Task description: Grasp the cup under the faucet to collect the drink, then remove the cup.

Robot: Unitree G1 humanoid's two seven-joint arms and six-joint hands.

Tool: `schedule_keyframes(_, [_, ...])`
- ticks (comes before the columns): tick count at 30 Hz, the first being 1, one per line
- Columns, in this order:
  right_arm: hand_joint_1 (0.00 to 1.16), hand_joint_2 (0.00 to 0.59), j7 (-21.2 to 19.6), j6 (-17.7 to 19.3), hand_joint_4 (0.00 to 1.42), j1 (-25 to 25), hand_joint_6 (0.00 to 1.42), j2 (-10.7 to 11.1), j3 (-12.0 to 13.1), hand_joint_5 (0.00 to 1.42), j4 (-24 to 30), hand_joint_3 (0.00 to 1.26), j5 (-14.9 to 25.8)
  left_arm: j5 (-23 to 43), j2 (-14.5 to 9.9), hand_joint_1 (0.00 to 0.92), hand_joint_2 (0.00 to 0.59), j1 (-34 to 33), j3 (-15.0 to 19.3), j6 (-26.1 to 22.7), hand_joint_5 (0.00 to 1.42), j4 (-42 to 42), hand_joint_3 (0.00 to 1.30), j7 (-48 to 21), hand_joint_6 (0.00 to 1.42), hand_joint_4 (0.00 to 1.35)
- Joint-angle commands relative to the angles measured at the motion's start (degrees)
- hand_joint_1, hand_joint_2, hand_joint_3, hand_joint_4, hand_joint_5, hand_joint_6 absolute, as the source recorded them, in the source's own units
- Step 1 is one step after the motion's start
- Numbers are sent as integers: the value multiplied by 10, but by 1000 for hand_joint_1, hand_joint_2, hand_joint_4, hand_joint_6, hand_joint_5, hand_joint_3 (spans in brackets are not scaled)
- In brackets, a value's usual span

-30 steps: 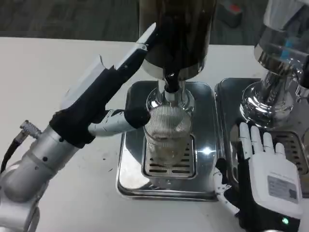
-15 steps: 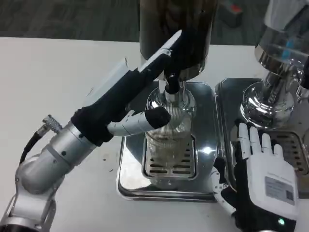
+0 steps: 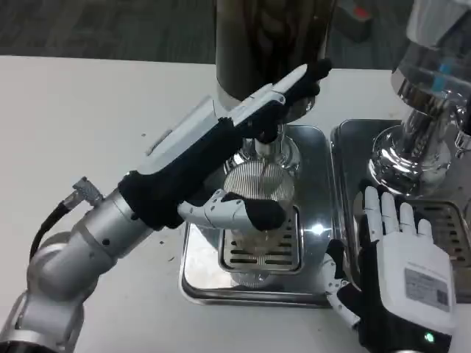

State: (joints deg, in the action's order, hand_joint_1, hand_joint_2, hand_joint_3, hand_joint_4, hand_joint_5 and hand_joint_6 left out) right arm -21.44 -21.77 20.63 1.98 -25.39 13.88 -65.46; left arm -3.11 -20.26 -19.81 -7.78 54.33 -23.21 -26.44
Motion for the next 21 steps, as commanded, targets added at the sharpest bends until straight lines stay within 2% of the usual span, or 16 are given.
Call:
schedule_keyframes(1, [373, 539, -4, -1, 0, -2, 0, 0, -2, 0, -3, 0, 5, -101, -15, 0, 73, 4, 9, 56, 108, 20, 57, 43, 24, 0])
schedule_keyframes(8, [373, 538, -4, 0, 0, -4, 0, 0, 0, 0, -5, 0, 9, -129, -22, 0, 75, 8, -9, 63, 120, 12, 74, 73, 24, 0])
schedule_keyframes(13, [364, 506, -1, 23, 0, -4, 0, 7, 7, 0, 4, 0, 45, -131, -29, 0, 76, 6, -11, 59, 120, 12, 82, 85, 24, 0])
schedule_keyframes(17, [356, 481, 8, 50, 0, -4, 0, 10, 22, 0, 17, 0, 96, -131, -32, 0, 77, 6, -12, 58, 121, 11, 86, 91, 24, 0])
schedule_keyframes(21, [355, 446, 39, 92, 0, -8, 0, 6, 56, 0, 25, 0, 204, -131, -35, 0, 80, 5, -14, 57, 121, 11, 87, 92, 28, 0])
